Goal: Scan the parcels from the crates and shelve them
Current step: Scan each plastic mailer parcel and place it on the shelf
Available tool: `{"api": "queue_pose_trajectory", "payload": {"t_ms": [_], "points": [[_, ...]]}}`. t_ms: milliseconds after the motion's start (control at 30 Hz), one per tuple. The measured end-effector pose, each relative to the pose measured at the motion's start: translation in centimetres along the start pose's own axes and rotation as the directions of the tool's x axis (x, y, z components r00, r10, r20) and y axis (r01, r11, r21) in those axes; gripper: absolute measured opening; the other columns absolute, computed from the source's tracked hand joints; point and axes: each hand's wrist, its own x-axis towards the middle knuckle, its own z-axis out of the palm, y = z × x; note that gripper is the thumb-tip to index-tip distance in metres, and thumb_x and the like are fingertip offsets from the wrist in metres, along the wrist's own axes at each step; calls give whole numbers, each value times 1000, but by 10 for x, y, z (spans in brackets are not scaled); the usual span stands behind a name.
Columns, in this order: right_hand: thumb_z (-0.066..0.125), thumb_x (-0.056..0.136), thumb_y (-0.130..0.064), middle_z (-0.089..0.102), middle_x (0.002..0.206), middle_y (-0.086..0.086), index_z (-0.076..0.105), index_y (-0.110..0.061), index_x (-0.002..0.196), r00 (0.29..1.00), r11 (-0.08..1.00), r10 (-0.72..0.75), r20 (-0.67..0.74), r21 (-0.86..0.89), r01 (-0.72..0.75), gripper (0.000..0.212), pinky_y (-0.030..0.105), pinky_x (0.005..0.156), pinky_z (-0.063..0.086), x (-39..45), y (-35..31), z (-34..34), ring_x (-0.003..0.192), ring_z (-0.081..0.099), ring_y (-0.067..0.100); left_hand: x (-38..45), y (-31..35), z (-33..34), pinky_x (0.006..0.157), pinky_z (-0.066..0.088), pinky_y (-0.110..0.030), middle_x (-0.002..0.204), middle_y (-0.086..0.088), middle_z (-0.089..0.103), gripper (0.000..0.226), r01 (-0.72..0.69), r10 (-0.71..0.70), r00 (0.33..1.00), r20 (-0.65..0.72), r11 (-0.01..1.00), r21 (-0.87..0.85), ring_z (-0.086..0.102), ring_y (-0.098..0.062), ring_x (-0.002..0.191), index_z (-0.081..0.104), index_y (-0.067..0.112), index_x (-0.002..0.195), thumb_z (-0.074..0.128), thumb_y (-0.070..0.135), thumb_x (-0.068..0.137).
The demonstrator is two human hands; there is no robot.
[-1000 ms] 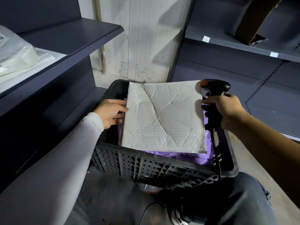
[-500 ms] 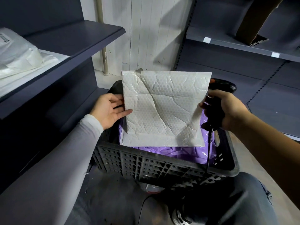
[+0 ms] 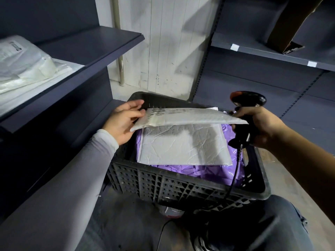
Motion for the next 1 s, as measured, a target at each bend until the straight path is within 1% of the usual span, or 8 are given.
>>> {"api": "queue_pose_trajectory", "payload": {"t_ms": [167,233,333,433,533,667,800,1000], "points": [[63,86,0,64,76,6,68,-10,107,998,998,29,-51,-48,-32,24,47,57,58,2,10,-3,65,62,23,0,0,1,88,57,-27,132,-12,54,53,-21,22,1000,-8,997,73,59,-21,123,66,14,127,52,-22,91],[65,85,6,75,86,7,70,-2,119,991,1000,19,-134,-12,-20,35,36,63,61,5,15,-2,74,71,22,-1,-1,2,90,59,-32,120,-17,64,62,-3,3,1000,26,1000,0,67,-22,108,59,11,138,48,-25,89],[58,85,19,72,71,15,64,8,107,967,998,-40,-253,44,53,25,29,62,61,6,16,1,62,73,22,-3,-2,2,90,61,-33,109,-18,74,72,26,-25,998,52,999,-23,73,-24,99,53,21,145,49,-25,90],[53,81,25,64,77,25,56,11,106,960,988,-83,-268,102,114,30,47,86,54,7,18,2,71,67,34,-2,-1,0,94,58,-44,123,-10,74,75,56,-60,998,34,992,112,72,-28,108,48,29,151,59,-16,92],[51,81,27,58,87,28,56,7,98,963,986,-113,-245,93,140,26,47,74,57,6,19,5,66,66,34,-4,-1,-1,98,57,-50,118,0,77,57,85,-96,995,33,966,245,74,-26,105,59,29,137,64,-8,94],[61,80,23,66,66,14,62,-4,87,927,977,-205,-313,-118,176,28,32,46,54,6,21,8,50,68,23,-5,2,-6,88,61,-49,116,-6,78,37,182,-211,977,45,919,349,76,-30,102,67,16,129,68,0,96],[67,78,20,61,79,17,62,-7,81,899,959,-267,-347,-187,213,28,39,62,55,13,26,8,64,64,30,-5,4,-11,76,64,-49,121,-11,74,31,240,-298,953,64,863,444,74,-38,105,68,24,122,70,7,97],[67,83,16,67,88,8,66,-11,86,894,926,-340,-292,-270,264,27,36,65,54,18,31,11,74,60,26,-1,1,-12,79,63,-57,114,-9,77,32,178,-196,981,1,893,414,75,-34,100,64,28,122,72,10,97]]}}
